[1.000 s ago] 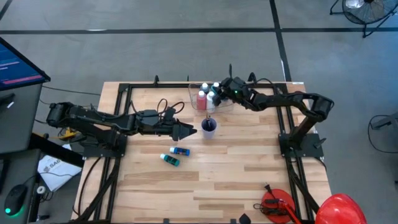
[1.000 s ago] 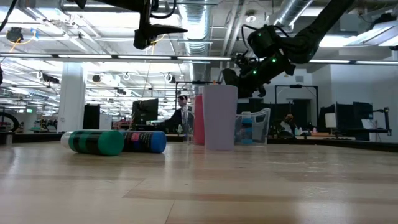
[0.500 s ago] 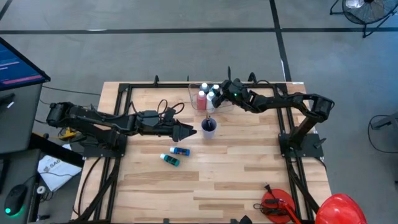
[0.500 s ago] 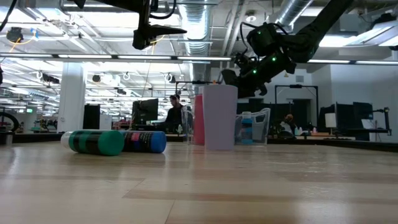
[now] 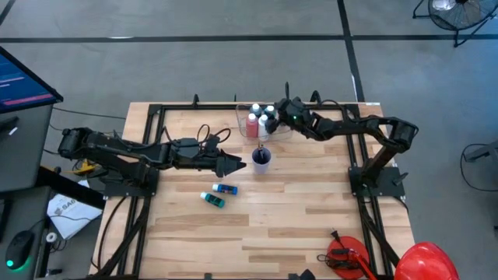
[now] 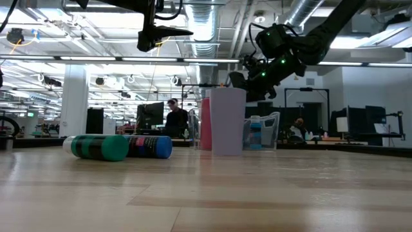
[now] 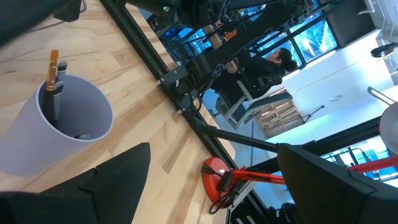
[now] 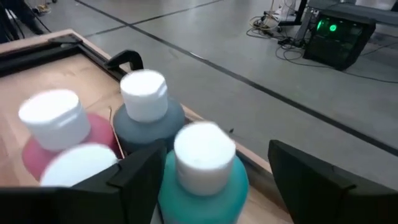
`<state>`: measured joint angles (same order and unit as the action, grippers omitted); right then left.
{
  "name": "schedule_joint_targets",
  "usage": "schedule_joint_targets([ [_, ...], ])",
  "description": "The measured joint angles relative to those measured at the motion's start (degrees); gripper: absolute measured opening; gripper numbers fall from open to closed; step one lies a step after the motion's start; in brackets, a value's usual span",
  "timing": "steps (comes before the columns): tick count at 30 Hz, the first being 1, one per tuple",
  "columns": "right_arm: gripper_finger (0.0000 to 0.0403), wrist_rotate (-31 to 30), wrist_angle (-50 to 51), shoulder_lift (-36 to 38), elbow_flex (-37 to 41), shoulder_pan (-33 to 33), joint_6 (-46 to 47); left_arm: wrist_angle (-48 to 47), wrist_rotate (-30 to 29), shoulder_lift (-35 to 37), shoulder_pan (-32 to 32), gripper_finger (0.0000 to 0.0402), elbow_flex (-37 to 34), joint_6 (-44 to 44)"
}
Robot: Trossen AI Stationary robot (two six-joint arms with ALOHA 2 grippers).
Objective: Pick & Place Paint Supplies
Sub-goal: Put the blue paint bottle into the transparent bin
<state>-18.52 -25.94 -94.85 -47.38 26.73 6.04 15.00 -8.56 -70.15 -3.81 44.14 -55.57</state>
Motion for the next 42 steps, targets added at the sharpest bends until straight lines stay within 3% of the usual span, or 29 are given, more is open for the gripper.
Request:
schedule_joint_targets([
  [14,0.0275,0.0,2.2,1.4,-7.1,-0.1,-0.9,0.0,0.0,0.0,0.0,0.0347,0.0,0.0],
  [26,0.0276,0.7,9.9,12.8,-10.2,-0.7,-1.6,0.0,-0.3,0.0,0.0,0.0347,0.0,1.5],
  [33,0.0276,6.6,19.1,20.7,-10.2,-5.3,2.4,-0.1,0.8,0.0,0.1,0.0347,0.0,4.3],
  [42,0.0276,14.7,25.4,24.1,-10.2,-18.1,13.0,-11.4,10.4,0.0,0.1,0.0347,0.0,9.5],
])
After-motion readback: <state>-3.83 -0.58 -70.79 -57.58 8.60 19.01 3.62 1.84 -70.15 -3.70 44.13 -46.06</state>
